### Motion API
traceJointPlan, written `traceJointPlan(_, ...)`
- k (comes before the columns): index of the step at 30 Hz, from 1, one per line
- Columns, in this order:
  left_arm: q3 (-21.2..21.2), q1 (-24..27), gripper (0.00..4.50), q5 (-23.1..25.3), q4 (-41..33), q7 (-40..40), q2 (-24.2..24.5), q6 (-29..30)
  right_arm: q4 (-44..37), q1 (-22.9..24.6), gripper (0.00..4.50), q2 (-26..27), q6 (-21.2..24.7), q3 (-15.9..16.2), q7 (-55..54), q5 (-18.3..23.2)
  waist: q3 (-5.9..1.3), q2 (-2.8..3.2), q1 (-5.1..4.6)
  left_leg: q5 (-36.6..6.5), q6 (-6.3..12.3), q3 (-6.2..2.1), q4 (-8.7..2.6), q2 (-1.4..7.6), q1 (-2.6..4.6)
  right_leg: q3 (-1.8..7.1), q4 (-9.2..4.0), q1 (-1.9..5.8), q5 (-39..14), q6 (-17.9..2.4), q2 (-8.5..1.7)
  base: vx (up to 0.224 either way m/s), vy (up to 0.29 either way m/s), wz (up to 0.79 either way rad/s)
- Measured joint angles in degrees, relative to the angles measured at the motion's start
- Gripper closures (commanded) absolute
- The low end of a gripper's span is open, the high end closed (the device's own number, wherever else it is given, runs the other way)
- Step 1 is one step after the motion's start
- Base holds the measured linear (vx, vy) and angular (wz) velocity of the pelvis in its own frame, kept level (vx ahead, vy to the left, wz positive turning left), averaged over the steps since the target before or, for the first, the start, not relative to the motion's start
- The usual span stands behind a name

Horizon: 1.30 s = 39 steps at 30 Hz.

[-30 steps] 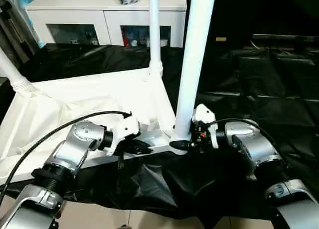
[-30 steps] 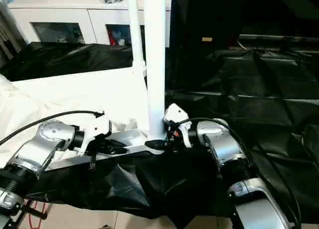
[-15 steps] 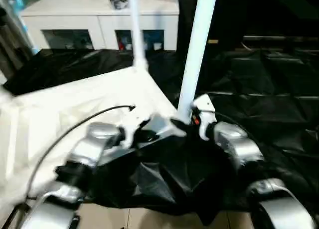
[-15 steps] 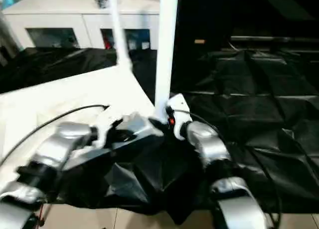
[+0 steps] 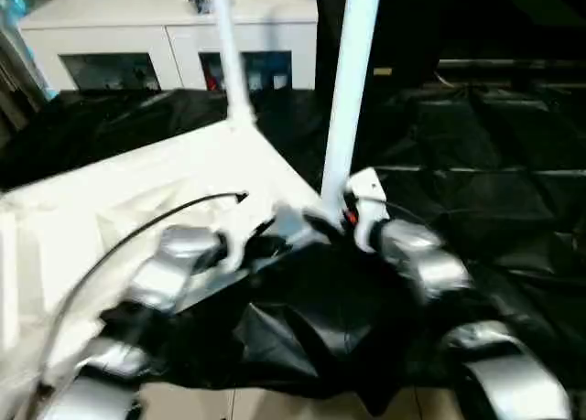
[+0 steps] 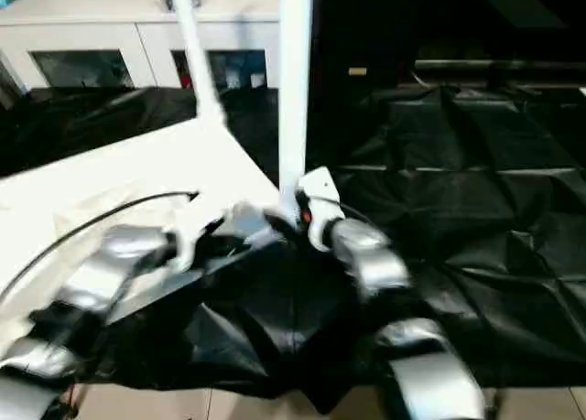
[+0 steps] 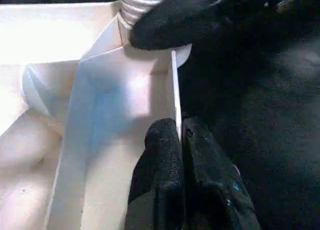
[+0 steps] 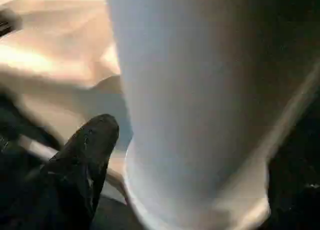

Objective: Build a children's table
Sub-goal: Rotate leg to tighten

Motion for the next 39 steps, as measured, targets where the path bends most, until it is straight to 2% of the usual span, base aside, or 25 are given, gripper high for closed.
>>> traceJointPlan(2, -0.2, 0.0, 4.5, -0.3, -0.1, -2.7, 1.5, -0.4, -1.5, 0.6, 0.57, -1.4, 0.0, 1.3, 4.5, 0.1, 0.07, 0.12, 0.13, 0.0, 0.03, 0.0, 0.06, -0.02, 0.01, 0.01, 0.01, -0.04, 0.0, 0.0, -0.01, 0.0, 0.0, 0.0)
traceJointPlan(6, -1.6, 0.4, 4.5, -1.5, -0.3, -9.8, 4.4, -2.8, -6.9, 2.5, 0.57, -7.2, -0.7, 6.1, 17.4, 0.0, 0.14, 0.22, 0.88, -0.1, 0.14, 0.02, 0.2, -0.04, -0.07, 0.04, -0.02, -0.04, 0.0, 0.0, -0.04, 0.0, 0.0, 0.0)
traceJointPlan(9, -1.7, 0.5, 4.5, -1.6, -0.1, -11.7, 5.0, -3.9, -7.9, 2.6, 0.57, -8.5, -1.2, 7.3, 20.6, -0.1, 0.22, 0.35, 0.93, -0.1, 0.15, 0.02, 0.23, -0.05, -0.08, 0.05, 0.02, -0.03, 0.0, 0.0, -0.06, 0.0, 0.0, 0.0)
traceJointPlan(10, -1.7, 0.5, 4.5, -1.6, 0.0, -12.2, 5.1, -4.0, -8.3, 2.7, 0.84, -8.7, -1.2, 7.5, 21.4, 0.0, 0.25, 0.38, 0.94, -0.1, 0.14, 0.02, 0.23, -0.05, -0.07, 0.05, 0.03, -0.03, 0.0, 0.0, -0.06, 0.0, 0.0, 0.0)
traceJointPlan(12, -1.7, 0.5, 4.5, -1.9, 0.0, -13.3, 5.3, -4.0, -9.1, 3.1, 0.84, -9.0, -0.8, 7.5, 22.0, 0.2, 0.27, 0.43, 0.94, -0.1, 0.14, 0.02, 0.23, -0.04, -0.06, 0.05, 0.05, -0.03, 0.0, 0.0, -0.06, 0.0, 0.0, 0.0)
traceJointPlan(13, -1.8, 0.6, 4.5, -2.0, 0.0, -13.9, 5.3, -3.8, -9.6, 3.4, 1.08, -9.1, -0.2, 7.3, 22.5, 0.4, 0.28, 0.44, 0.96, -0.1, 0.14, 0.02, 0.23, -0.04, -0.06, 0.05, 0.04, -0.03, 0.0, 0.0, -0.06, 0.0, 0.0, 0.0)
traceJointPlan(17, -1.9, 0.6, 4.5, -2.1, 0.0, -15.5, 5.6, -3.6, -11.1, 4.5, 1.31, -9.2, 1.3, 7.1, 23.4, 1.4, 0.29, 0.45, 0.98, -0.1, 0.17, 0.01, 0.23, -0.04, -0.08, 0.05, 0.04, -0.04, 0.0, 0.0, -0.06, 0.0, 0.0, 0.0)
traceJointPlan(18, -1.9, 0.6, 4.5, -2.1, 0.0, -15.6, 5.6, -3.6, -11.1, 4.5, 1.51, -9.2, 1.3, 7.1, 23.4, 1.4, 0.29, 0.45, 0.98, -0.1, 0.16, 0.01, 0.24, -0.04, -0.07, 0.05, 0.04, -0.04, 0.0, 0.0, -0.06, 0.0, 0.0, 0.0)
traceJointPlan(24, -1.2, 1.4, 4.5, -2.3, 0.0, -15.4, 5.4, -3.7, -11.9, 5.4, 1.69, -8.6, 2.0, 6.7, 22.7, 1.5, 0.27, 0.41, 0.92, -0.1, 0.15, 0.03, 0.24, -0.04, 0.0, 0.07, 0.07, -0.01, 0.0, 0.0, -0.06, 0.0, 0.0, 0.0)
traceJointPlan(27, -0.6, 1.7, 4.5, -2.1, 0.1, -13.4, 4.8, -3.4, -12.4, 6.1, 1.72, -7.7, 3.2, 5.7, 19.7, 1.4, 0.28, 0.41, 0.85, -0.1, 0.11, 0.05, 0.27, -0.04, 0.1, 0.12, 0.16, 0.03, 0.0, 0.0, -0.06, 0.0, 0.0, 0.0)
traceJointPlan(30, 0.4, 1.5, 4.5, -1.4, 0.9, -8.3, 2.9, -1.9, -10.2, 5.7, 1.72, -4.6, 4.0, 3.5, 11.6, 0.6, 0.27, 0.41, 0.4, -0.2, -0.12, 0.12, 0.28, -0.05, 0.27, 0.24, 0.27, 0.26, 0.0, 0.0, -0.06, 0.0, 0.0, 0.0)
traceJointPlan(34, 0.9, -0.9, 4.5, 1.2, 2.3, 0.6, -1.2, 1.7, -3.2, 1.5, 1.73, 0.4, 4.7, 0.1, -3.9, -0.9, 0.25, 0.45, -0.66, -0.2, -0.2, 0.12, 0.25, -0.14, 0.6, 0.39, 0.29, 0.43, 0.0, 0.1, -0.06, 0.0, 0.0, 0.0)
traceJointPlan(36, 1.3, -2.2, 4.5, 2.2, 3.1, 5.2, -4.3, 4.0, 0.8, -1.1, 1.73, 2.5, 4.8, -1.6, -12.0, -1.2, 0.2, 0.52, -0.84, -0.1, -0.22, 0.12, 0.27, -0.17, 0.65, 0.42, 0.27, 0.5, 0.0, 0.0, -0.06, 0.0, 0.0, 0.0)
traceJointPlan(39, 1.3, -2.7, 4.5, 2.6, 3.2, 7.7, -6.1, 5.1, 2.5, -2.2, 1.73, 3.5, 4.4, -2.3, -16.8, -1.4, 0.12, 0.61, -0.83, -0.1, -0.22, 0.12, 0.19, -0.17, 0.62, 0.41, 0.16, 0.51, 0.1, -0.1, -0.06, 0.0, 0.0, 0.0)
